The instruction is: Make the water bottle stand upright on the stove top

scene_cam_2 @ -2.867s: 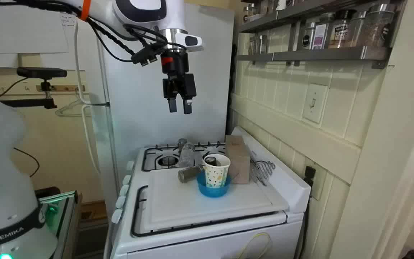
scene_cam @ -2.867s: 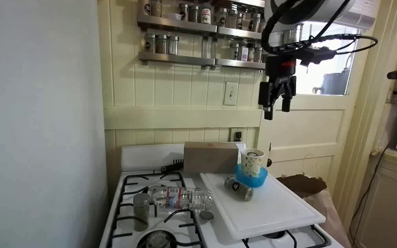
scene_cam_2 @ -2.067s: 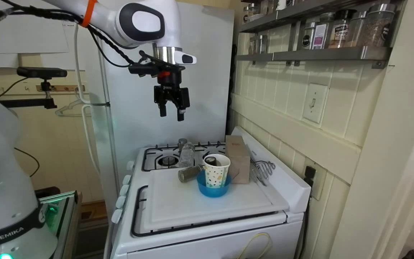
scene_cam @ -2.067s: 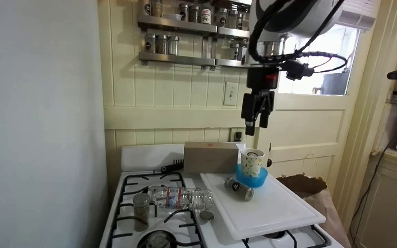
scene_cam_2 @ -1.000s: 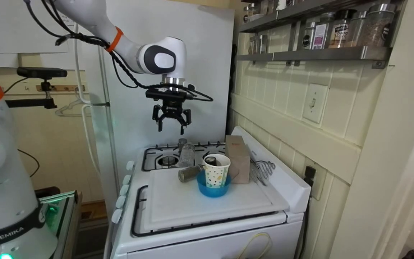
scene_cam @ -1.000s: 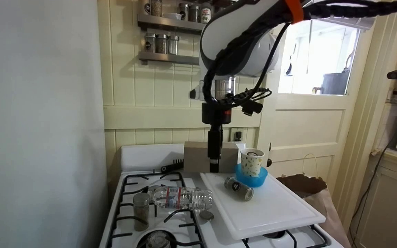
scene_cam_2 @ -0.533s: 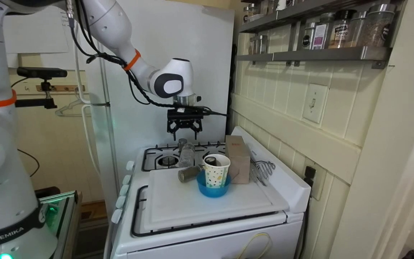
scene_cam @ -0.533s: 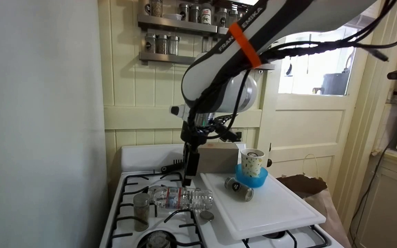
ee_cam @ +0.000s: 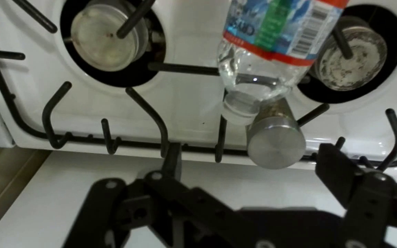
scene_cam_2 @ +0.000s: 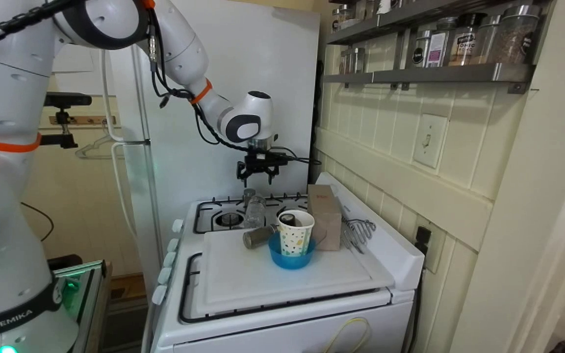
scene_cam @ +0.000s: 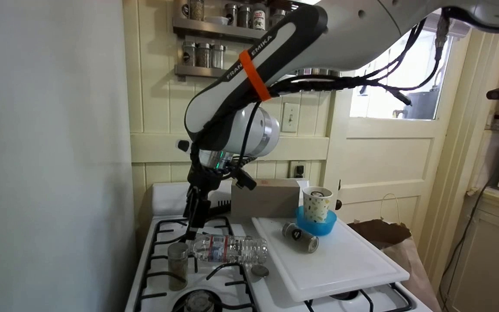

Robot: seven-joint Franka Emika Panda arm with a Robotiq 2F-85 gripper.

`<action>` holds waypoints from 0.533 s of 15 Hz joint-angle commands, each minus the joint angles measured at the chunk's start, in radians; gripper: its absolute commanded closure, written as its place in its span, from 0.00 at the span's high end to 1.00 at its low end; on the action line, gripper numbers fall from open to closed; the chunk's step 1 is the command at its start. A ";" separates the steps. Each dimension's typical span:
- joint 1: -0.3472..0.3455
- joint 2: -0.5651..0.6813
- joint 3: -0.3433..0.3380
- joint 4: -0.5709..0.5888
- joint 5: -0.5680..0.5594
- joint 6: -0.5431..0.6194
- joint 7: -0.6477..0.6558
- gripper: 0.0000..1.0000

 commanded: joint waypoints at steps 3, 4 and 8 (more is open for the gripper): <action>-0.082 0.038 0.049 0.080 0.033 -0.115 -0.073 1.00; -0.091 0.036 0.050 0.083 0.043 -0.138 -0.075 1.00; -0.103 0.036 0.047 0.071 0.070 -0.163 -0.082 1.00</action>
